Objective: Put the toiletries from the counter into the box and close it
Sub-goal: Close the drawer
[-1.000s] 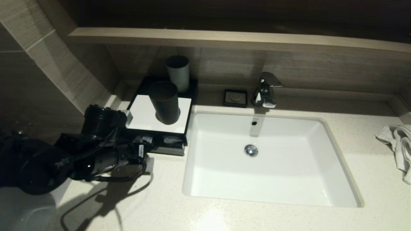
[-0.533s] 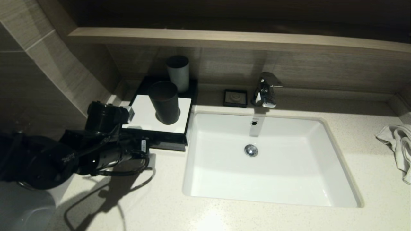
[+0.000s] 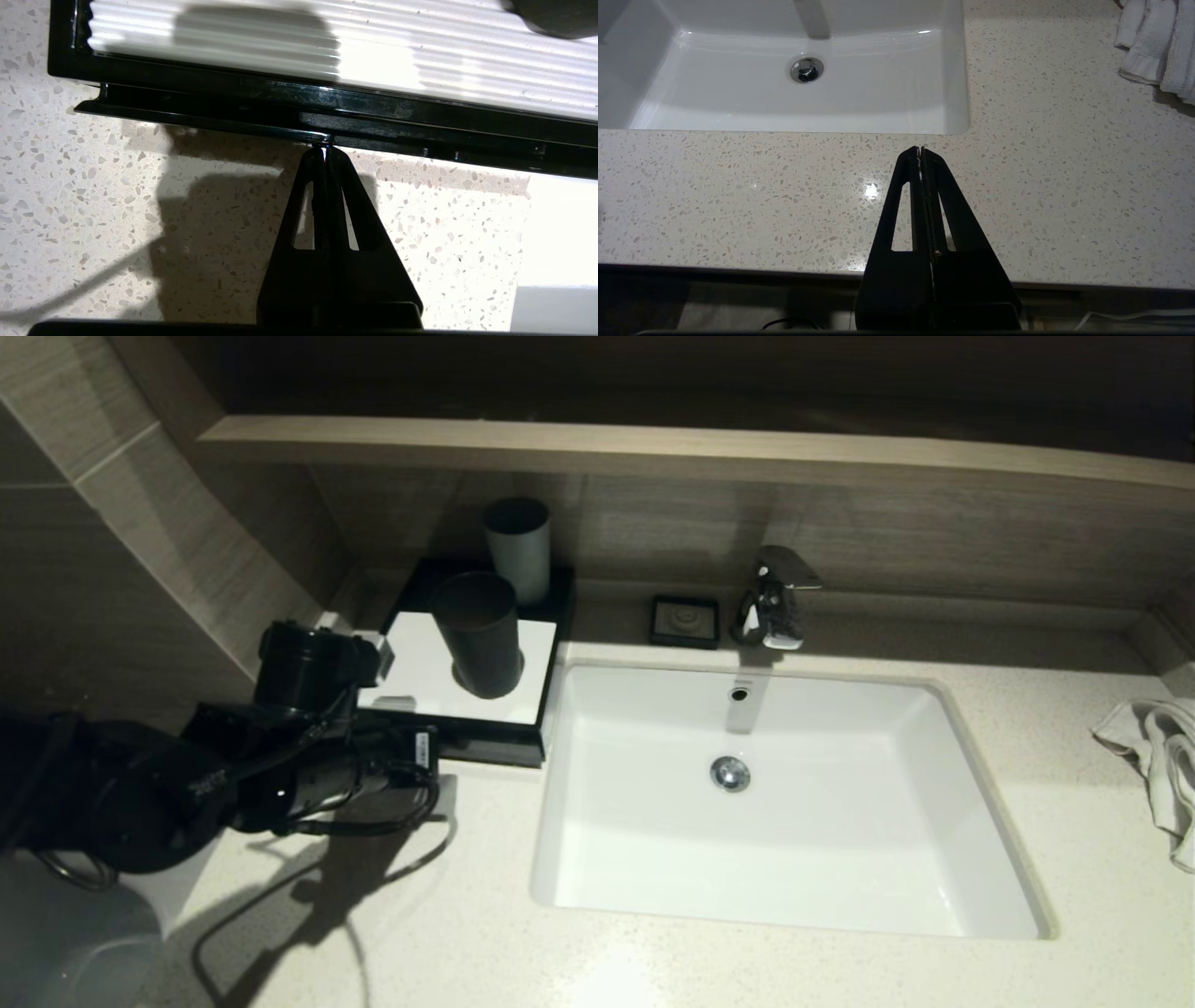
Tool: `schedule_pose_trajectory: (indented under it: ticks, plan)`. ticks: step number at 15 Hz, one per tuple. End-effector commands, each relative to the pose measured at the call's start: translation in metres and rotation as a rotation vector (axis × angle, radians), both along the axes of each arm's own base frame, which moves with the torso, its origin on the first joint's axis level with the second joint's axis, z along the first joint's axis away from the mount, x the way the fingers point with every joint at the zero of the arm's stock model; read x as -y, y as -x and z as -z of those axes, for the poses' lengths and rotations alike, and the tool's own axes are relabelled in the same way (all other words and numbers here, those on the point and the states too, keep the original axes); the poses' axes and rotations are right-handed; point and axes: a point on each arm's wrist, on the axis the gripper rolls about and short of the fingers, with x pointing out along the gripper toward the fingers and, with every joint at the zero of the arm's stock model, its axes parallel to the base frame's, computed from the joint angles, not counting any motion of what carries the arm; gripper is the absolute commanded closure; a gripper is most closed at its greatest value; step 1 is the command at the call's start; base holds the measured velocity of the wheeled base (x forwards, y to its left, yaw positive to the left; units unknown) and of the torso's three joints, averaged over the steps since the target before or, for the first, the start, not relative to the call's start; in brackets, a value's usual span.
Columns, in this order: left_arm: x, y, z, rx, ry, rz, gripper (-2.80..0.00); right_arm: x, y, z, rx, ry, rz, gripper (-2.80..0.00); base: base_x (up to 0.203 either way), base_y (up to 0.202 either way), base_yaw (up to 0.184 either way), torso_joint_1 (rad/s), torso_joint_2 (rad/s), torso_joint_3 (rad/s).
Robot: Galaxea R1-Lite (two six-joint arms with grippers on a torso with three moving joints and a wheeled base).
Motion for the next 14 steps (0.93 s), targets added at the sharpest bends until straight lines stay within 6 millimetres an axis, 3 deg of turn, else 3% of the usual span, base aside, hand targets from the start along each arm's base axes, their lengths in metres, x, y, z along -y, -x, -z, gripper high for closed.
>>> schedule_pose_trajectory:
  ticks: [1,14]
  plan:
    - [0.0005,-0.0013,0.0011,-0.002,-0.001,-0.002,0.0,0.0,0.0,0.0,0.0,0.0,0.0,0.0,0.0,0.0,0.0,0.0,0.0,0.0]
    - [0.0022,-0.0055,-0.0032,0.059,0.021,0.001,0.0,0.0,0.0,0.0,0.0,-0.001,0.0,0.0,0.0,0.0,0.0,0.0,0.0,0.0]
